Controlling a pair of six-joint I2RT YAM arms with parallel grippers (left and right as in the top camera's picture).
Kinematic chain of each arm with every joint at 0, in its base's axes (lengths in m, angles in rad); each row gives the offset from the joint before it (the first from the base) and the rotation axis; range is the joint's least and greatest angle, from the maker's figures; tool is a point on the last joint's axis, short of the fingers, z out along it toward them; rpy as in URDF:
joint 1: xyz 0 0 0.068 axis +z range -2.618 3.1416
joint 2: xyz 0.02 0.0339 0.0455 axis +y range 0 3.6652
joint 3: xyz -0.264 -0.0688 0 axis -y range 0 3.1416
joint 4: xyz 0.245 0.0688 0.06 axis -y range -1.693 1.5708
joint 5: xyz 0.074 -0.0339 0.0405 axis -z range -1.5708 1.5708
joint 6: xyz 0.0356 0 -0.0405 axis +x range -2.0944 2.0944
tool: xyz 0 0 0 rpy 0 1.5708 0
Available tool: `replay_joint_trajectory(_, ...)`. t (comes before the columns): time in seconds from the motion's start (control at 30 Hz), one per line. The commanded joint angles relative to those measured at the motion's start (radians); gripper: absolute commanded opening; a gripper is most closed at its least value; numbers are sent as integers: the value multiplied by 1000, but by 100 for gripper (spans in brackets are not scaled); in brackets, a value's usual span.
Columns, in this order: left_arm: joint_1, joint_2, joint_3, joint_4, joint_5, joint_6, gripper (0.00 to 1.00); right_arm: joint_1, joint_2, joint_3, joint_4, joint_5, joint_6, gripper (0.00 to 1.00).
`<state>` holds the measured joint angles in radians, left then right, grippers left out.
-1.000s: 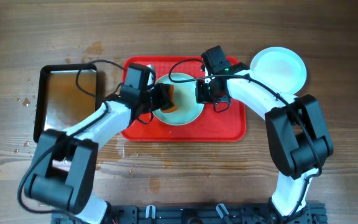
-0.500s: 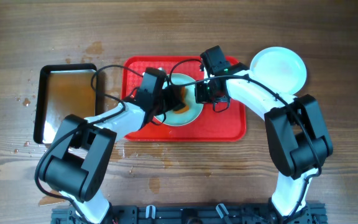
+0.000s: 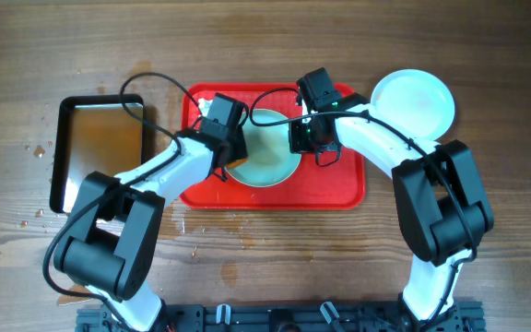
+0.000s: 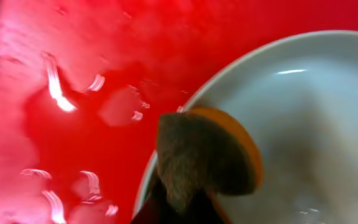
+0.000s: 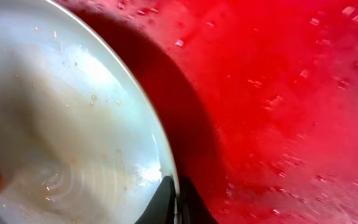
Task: Clean dirty plates on tray and stack at the side
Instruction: 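Scrub the last plate with the sponge in the left gripper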
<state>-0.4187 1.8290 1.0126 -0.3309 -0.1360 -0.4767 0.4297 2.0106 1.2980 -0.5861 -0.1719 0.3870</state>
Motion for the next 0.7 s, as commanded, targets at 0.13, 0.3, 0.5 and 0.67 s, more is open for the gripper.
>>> replay_joint_trajectory(0.13,-43,-47,95,38,16,95,4,12,45,-29,-6,34,-21,4)
replay_joint_trajectory(0.3,-48,11,95,68,114,-46,4,12,45,-29,-2,34,-21,4)
replay_joint_trajectory(0.5,-43,113,95,82,126,-48,4,14,45,-29,-2,34,-21,4)
replay_joint_trajectory(0.67,-17,124,95,-11,-98,101,4,16,45,-29,-2,35,-24,4)
